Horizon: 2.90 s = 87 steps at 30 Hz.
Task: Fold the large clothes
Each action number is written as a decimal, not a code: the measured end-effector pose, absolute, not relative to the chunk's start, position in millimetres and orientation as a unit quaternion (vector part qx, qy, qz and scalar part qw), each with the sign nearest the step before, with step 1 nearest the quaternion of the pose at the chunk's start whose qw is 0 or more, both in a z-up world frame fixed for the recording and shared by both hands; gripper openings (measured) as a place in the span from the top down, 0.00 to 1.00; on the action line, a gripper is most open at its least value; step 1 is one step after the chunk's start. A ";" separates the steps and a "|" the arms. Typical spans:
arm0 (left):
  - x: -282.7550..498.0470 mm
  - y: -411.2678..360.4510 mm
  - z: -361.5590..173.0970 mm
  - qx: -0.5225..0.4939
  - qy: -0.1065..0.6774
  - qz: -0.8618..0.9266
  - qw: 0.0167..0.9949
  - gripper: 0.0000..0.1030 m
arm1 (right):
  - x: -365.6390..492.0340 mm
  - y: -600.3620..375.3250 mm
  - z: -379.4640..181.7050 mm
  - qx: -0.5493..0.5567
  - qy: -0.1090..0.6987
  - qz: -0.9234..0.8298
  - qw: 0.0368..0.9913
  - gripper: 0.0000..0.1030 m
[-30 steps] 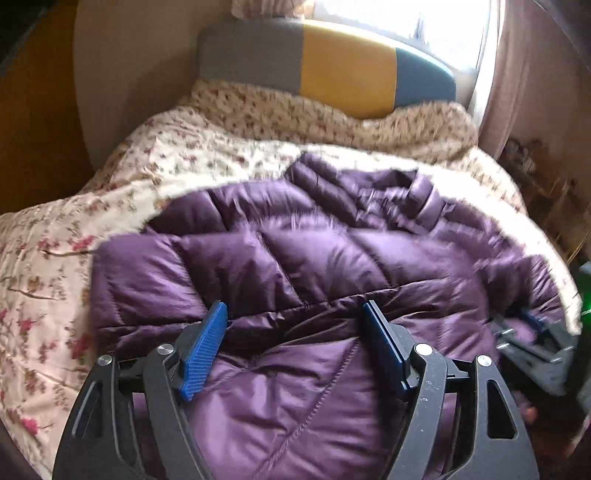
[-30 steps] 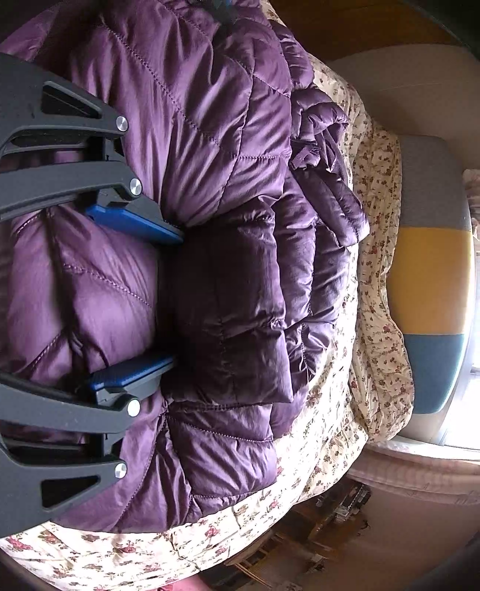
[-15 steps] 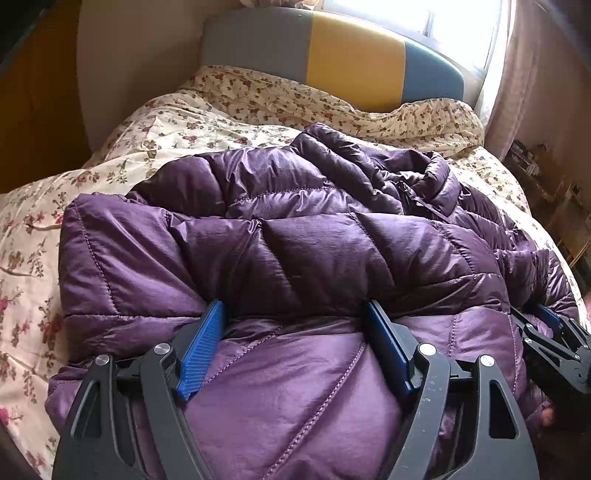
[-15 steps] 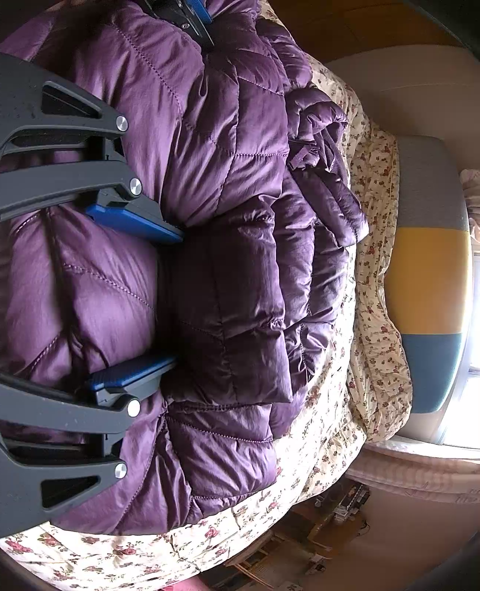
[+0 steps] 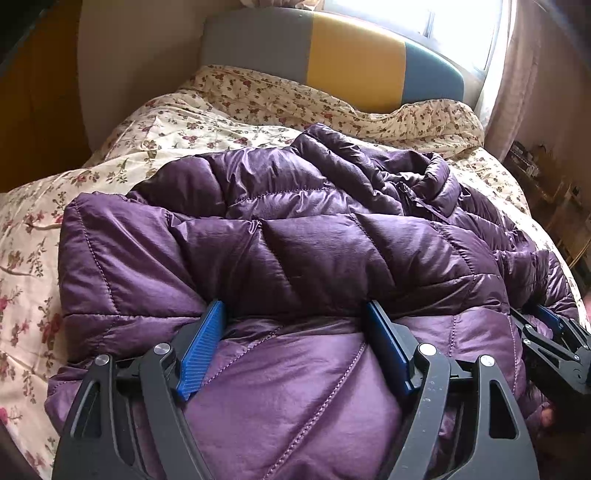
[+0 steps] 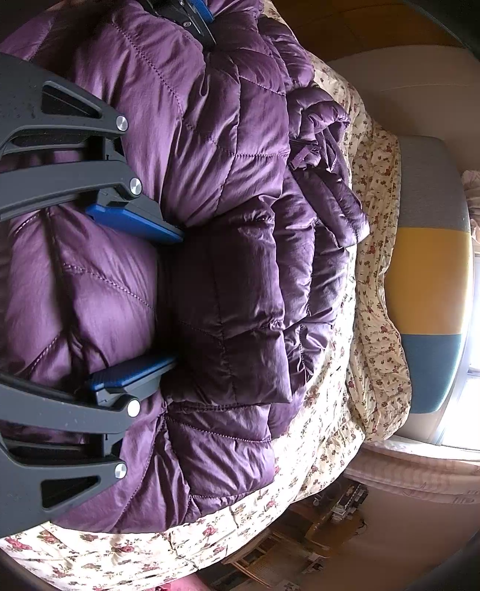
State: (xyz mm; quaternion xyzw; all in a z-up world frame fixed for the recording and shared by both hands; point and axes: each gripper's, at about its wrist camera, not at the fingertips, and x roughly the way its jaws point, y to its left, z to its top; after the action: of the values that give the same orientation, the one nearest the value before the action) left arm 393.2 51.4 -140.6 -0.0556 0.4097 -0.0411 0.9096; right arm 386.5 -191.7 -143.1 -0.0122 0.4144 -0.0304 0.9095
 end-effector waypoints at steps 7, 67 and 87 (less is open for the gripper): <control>357.3 74.1 -112.5 -0.098 0.409 -0.052 0.906 0.26 | 385.6 -202.0 -117.2 -0.016 0.431 -0.012 0.902 0.14; 248.3 148.0 -21.1 -0.164 0.363 -0.145 0.905 0.96 | 300.2 -228.8 -11.3 -0.037 0.412 0.103 0.905 0.95; 397.8 179.7 -57.5 -0.259 0.424 -0.063 0.865 0.59 | 431.4 -245.4 -42.1 0.079 0.468 0.070 0.878 0.46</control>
State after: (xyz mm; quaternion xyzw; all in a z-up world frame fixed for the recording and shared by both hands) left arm 397.8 179.7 -57.5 -0.2595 0.4243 -0.0628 0.8653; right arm 431.4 -245.4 -42.1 0.0792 0.4677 0.0698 0.8776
